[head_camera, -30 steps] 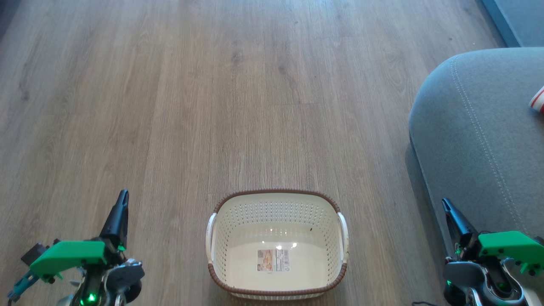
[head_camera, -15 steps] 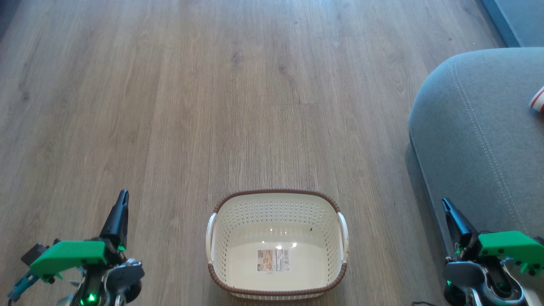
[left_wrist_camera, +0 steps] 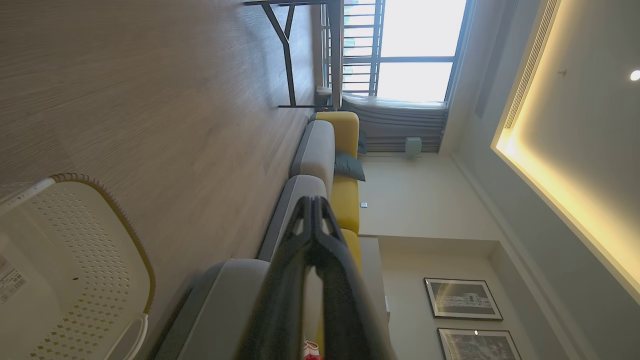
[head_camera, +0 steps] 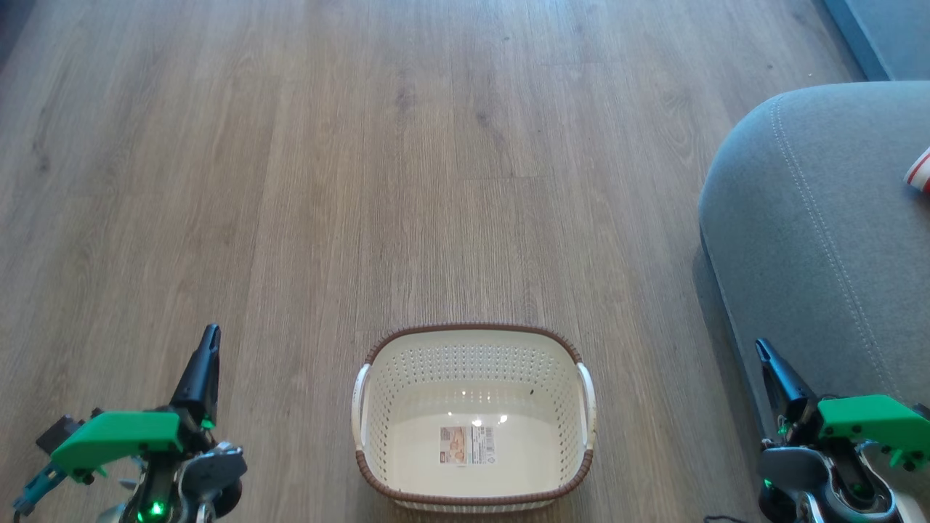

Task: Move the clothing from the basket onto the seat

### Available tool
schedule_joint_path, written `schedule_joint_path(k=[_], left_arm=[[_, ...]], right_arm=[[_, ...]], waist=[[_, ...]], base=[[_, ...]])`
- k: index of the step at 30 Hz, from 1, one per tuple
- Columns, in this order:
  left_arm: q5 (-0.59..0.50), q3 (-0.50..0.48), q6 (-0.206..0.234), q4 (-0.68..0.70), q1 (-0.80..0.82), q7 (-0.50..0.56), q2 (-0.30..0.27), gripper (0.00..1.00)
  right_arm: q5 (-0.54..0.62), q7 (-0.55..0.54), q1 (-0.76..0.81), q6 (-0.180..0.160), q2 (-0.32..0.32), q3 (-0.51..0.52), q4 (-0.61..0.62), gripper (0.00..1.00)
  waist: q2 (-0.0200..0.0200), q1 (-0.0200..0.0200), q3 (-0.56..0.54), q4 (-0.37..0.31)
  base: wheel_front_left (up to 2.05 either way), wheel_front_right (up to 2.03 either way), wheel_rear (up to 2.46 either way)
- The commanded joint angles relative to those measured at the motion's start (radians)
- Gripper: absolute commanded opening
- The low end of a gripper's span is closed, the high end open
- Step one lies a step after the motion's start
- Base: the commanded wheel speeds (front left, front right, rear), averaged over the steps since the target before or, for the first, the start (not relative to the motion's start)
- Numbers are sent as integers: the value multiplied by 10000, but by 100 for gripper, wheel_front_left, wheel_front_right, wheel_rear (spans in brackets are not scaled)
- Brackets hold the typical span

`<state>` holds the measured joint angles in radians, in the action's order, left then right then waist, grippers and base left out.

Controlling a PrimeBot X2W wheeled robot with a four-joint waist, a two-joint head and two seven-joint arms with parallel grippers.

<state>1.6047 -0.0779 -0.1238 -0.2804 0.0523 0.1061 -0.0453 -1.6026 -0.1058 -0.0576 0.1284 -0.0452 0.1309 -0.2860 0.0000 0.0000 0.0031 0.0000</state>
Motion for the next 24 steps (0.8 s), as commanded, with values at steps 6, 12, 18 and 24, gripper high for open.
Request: schedule_joint_path(k=[6,12,18,24], left_arm=[[41,-357,-69,353,557,70,-49,0],[41,-357,-69,353,557,70,-49,0],[41,-357,-69,353,557,69,-49,0],[41,-357,-69,353,557,69,-49,0]], right_arm=[[-61,-74,-504,23,-51,-172,412,0],[-62,-74,-504,23,-51,-172,412,0],[-62,-74,-504,23,-51,-172,412,0],[-62,-74,-504,23,-51,-172,412,0]], waist=[[0,0,0,0],[0,0,0,0],[0,0,0,0],[0,0,0,0]], base=[[0,0,0],[0,0,0],[0,0,0],[0,0,0]])
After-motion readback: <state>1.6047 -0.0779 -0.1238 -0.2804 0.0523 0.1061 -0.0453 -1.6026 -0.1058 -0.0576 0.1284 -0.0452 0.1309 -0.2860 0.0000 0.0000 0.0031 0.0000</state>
